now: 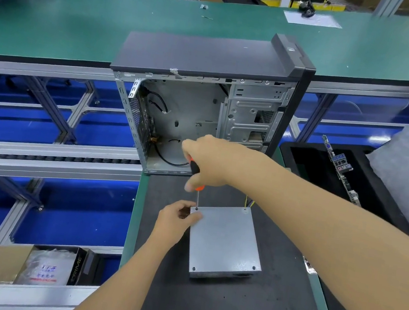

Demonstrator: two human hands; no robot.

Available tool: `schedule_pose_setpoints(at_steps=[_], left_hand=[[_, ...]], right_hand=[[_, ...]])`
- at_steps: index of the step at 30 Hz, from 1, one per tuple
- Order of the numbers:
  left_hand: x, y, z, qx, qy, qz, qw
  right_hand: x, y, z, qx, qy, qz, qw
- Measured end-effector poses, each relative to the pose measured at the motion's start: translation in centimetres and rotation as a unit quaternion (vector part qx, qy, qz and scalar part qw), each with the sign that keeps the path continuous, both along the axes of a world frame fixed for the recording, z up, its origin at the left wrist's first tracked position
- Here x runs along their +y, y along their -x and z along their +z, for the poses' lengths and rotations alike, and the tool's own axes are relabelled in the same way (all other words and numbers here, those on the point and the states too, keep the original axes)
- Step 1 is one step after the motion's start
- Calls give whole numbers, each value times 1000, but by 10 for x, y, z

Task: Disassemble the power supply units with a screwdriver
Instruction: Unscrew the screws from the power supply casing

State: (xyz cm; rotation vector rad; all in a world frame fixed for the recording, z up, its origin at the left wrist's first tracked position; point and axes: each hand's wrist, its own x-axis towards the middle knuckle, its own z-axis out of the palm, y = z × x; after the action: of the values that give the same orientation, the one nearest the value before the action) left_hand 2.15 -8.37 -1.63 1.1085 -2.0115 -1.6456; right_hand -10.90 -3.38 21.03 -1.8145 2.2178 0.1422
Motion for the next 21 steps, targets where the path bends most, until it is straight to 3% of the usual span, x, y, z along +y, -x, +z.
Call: schedule_pose_setpoints(at_steps=[4, 10, 16, 21], left_hand=[[4, -3, -2, 21, -73, 21, 997], [14, -10, -3, 46, -158, 0, 986], [31, -13, -4, 74, -166, -3, 983], [35, -13, -6, 95, -170, 13, 981]], right_hand=[[2, 2, -1, 88, 28, 0, 996], [6, 4, -4, -105, 43, -42, 993], [3, 1, 1, 58, 37, -80, 994], [11, 10, 4, -43, -13, -68, 997]])
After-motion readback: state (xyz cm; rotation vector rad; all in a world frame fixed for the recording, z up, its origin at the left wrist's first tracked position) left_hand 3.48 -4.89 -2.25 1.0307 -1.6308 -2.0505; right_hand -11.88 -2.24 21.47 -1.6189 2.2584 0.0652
